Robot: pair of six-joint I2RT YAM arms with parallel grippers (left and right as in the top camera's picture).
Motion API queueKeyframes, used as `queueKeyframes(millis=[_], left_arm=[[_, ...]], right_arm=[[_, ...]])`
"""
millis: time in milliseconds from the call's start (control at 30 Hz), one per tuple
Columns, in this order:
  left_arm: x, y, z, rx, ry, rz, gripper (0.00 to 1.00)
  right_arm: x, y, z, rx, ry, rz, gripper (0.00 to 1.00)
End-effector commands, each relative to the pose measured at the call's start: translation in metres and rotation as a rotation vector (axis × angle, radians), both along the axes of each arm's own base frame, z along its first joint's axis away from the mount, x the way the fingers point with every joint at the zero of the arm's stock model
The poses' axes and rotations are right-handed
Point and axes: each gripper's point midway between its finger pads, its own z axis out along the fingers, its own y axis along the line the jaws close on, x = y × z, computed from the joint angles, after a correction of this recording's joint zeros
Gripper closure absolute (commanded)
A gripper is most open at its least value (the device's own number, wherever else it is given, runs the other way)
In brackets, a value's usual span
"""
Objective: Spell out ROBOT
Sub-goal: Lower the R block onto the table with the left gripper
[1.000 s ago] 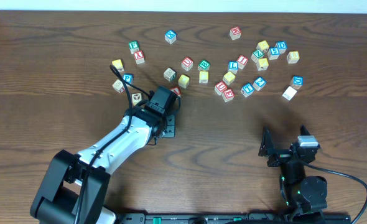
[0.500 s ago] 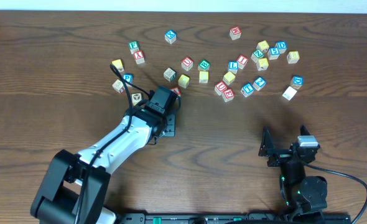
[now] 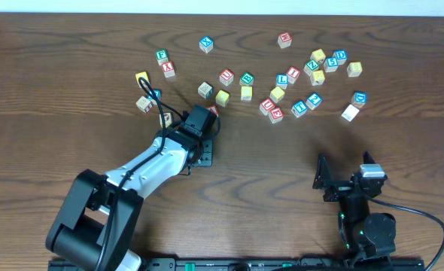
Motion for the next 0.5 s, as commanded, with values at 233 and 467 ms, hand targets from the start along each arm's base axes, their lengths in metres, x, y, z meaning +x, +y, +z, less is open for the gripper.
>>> queueKeyframes(millis=[233,467], left_arm=[[-0.0070,0.0057,-0.0135,0.036,0.034,-0.012,0.58],[-0.0075,0.0053,-0.0136,0.034,0.037,-0.013,0.50]], right_arm=[[0.0003,-0.0008,-0.0029,-0.015,0.010,-0.002,0.01],[0.0003,-0.0008,-0.0031,-0.015,0.011,-0.002,0.01]])
